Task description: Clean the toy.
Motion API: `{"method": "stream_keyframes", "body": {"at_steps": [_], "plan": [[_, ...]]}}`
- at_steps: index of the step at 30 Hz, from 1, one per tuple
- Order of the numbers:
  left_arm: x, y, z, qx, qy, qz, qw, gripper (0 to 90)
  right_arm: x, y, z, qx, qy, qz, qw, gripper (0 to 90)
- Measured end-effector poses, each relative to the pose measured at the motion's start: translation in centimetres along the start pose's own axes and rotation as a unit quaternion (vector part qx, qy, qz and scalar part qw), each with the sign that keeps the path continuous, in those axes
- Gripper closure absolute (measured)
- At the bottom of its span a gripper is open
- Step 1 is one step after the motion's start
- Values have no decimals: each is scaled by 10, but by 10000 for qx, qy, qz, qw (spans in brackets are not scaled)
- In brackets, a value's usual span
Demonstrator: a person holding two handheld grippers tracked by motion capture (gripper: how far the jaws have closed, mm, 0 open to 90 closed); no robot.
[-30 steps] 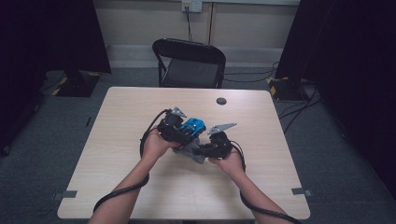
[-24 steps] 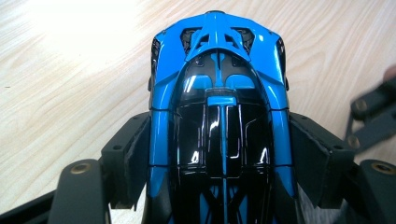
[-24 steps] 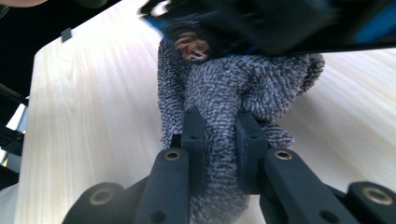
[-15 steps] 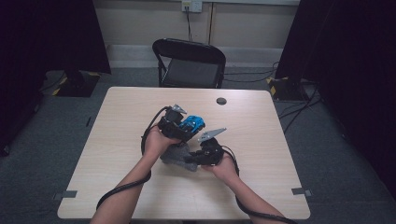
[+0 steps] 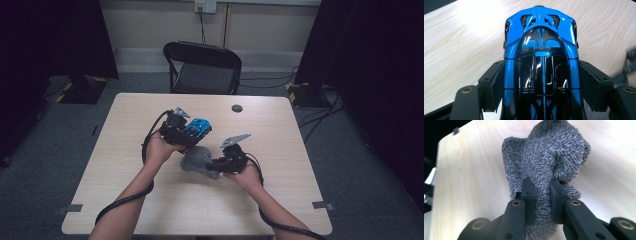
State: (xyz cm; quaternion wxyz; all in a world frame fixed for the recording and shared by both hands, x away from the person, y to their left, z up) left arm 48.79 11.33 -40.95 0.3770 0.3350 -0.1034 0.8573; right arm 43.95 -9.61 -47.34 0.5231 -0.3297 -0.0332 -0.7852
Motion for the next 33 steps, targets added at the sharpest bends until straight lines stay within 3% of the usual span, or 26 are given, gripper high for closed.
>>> {"method": "stream_keyframes", "body": {"at_steps": [9, 11, 15, 22, 27, 33], "plan": [[6, 6, -4, -91, -6, -105, 9999, 283, 28, 30, 3, -181, 202, -640, 9976, 772], [7, 8, -6, -79, 15, -166, 9998, 283, 34, 37, 3, -290, 340, -866, 9952, 771], [5, 14, -10, -88, 61, -253, 9996, 283, 42, 47, 5, -414, 471, -1103, 9919, 771], [-1, 27, -15, -187, -13, -413, 9990, 283, 47, 51, 12, -426, 580, -1250, 9895, 771], [-4, 31, -15, -250, -56, -417, 9988, 283, 46, 51, 17, -436, 642, -1298, 9885, 771], [-7, 31, -18, -264, -85, -430, 9987, 283, 45, 49, 19, -465, 711, -1117, 9901, 770]]}}
Point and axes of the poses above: each handheld gripper's, and its own axes: x roughly backward along the jaws, z roughly out of its top, y roughly to its right, the point moved 2 cm from there along -x, roughly forward along the jaws, and after that the axes turned 5 degrees about y, right-handed, at the moved point
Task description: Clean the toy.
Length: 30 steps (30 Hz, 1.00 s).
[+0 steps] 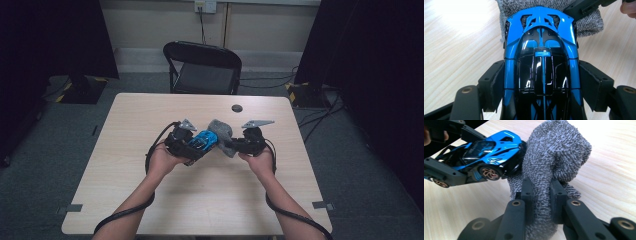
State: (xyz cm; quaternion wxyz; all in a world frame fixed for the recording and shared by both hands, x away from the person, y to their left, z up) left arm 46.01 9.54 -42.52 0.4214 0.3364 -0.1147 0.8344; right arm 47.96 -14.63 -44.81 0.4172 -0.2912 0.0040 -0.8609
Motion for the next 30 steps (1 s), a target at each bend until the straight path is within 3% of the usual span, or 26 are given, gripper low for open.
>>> {"method": "stream_keyframes", "body": {"at_steps": [15, 30], "plan": [[0, -1, 5, 43, 49, 27, 10000, 283, -8, -9, -7, -21, -67, 265, 9996, 771], [-6, 0, 14, 50, 65, -8, 10000, 283, -18, -25, -10, 355, -239, 395, 9983, 771]]}}
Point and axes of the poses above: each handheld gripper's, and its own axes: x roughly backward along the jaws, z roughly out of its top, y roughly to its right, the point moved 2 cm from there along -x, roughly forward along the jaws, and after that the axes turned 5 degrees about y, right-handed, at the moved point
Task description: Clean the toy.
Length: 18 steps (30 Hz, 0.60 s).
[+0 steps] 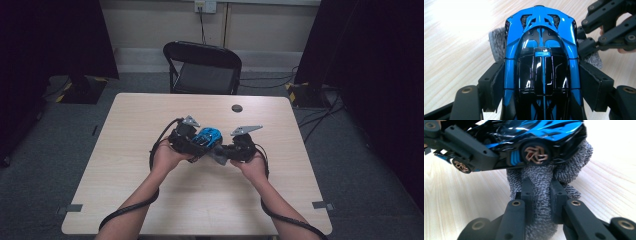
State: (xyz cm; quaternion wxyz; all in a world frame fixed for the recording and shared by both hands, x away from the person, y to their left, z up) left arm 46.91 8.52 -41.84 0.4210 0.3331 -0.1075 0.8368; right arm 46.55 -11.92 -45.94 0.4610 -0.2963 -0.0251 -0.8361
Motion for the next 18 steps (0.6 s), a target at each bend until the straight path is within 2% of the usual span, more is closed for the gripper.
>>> {"method": "stream_keyframes", "body": {"at_steps": [18], "plan": [[-6, -4, 7, 131, -70, 10, 9999, 283, -13, -20, -5, 179, -41, 318, 9993, 771]]}}
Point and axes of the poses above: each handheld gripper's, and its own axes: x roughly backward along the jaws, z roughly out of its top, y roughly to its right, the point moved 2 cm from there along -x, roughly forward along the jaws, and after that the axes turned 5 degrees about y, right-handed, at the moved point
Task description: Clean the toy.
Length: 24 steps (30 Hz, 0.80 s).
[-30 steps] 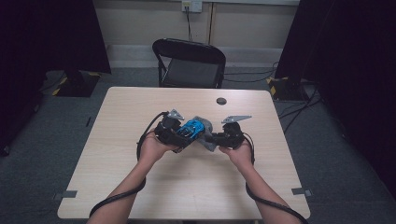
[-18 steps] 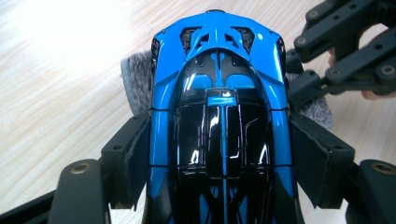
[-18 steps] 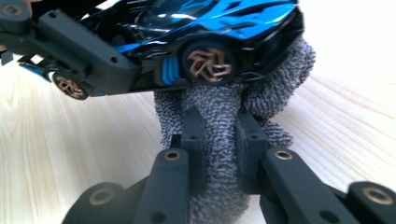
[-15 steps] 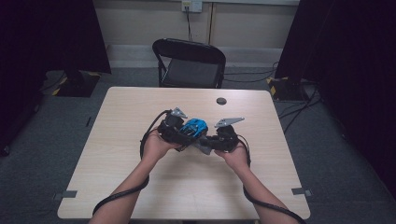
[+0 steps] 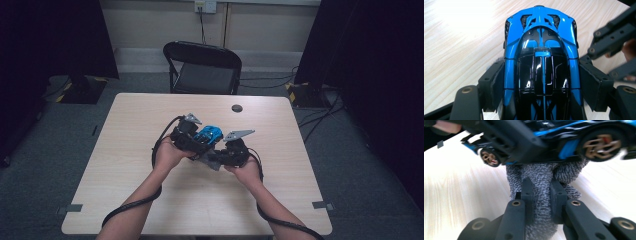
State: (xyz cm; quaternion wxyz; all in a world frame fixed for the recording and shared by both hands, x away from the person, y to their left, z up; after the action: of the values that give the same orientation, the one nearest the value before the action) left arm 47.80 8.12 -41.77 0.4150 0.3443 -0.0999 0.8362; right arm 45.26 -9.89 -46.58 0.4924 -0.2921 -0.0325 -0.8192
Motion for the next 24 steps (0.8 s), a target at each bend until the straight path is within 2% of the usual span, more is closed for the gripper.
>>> {"method": "stream_keyframes", "body": {"at_steps": [17, 20, 24], "plan": [[-3, -10, 4, 180, 3, 105, 9998, 283, -18, -31, -2, 244, -157, 516, 9982, 770], [-2, -12, 5, 141, -3, 178, 9997, 283, -21, -37, -2, 302, -184, 600, 9976, 771], [-1, -17, 7, 196, 55, 280, 9994, 283, -23, -42, -2, 359, -183, 696, 9968, 771]]}}
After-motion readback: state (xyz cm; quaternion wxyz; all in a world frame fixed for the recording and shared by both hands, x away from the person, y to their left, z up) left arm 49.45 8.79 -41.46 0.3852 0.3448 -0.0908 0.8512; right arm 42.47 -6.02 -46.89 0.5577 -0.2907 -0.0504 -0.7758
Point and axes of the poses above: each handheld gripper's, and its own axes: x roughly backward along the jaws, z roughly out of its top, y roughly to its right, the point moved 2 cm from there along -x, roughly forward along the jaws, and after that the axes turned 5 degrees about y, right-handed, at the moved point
